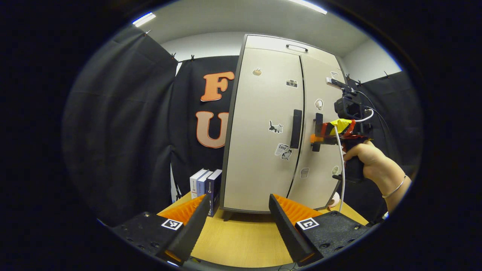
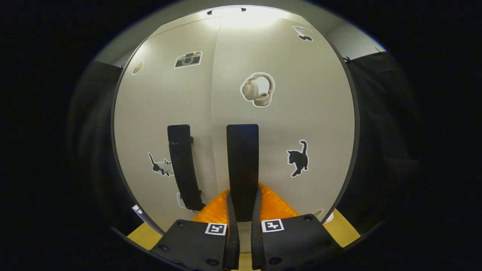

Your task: Open the right door of the double-door shoe cabinet with the right hand, and open the left door with the left hand.

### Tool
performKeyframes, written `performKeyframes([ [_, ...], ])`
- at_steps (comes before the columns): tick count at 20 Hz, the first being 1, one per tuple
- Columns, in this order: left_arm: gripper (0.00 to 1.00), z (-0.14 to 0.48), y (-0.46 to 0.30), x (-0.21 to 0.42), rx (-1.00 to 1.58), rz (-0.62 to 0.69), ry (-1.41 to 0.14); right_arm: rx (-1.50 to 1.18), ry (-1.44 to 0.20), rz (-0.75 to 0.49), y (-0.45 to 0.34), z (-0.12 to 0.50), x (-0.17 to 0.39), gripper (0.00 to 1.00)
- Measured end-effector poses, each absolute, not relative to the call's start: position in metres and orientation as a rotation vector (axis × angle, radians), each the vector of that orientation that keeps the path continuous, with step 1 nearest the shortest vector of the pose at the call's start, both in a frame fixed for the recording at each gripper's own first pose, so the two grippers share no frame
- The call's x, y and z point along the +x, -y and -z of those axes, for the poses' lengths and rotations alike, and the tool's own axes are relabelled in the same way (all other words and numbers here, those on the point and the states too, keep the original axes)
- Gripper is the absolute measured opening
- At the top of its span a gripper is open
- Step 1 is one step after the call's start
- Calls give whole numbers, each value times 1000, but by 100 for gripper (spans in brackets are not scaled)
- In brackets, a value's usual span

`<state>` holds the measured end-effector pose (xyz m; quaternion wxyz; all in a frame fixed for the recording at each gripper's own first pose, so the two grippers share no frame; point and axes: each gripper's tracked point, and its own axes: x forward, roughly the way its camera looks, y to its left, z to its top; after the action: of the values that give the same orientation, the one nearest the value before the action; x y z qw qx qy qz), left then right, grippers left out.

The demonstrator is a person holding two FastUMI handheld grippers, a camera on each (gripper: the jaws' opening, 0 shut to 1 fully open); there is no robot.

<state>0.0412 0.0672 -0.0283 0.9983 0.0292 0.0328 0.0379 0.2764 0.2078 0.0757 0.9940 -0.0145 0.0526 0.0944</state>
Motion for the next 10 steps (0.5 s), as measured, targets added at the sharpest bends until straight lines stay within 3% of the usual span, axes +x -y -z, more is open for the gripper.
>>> performKeyframes([
  [6,92,24,-60,29,63,-72,-55,-22,-81,-212,-194,-80,259,20],
  [7,95,23,-59,27,60,-70,-54,-9,-86,-222,-194,-79,255,8],
  [10,95,22,-53,21,63,-65,-50,-14,-89,-240,-190,-79,248,8],
])
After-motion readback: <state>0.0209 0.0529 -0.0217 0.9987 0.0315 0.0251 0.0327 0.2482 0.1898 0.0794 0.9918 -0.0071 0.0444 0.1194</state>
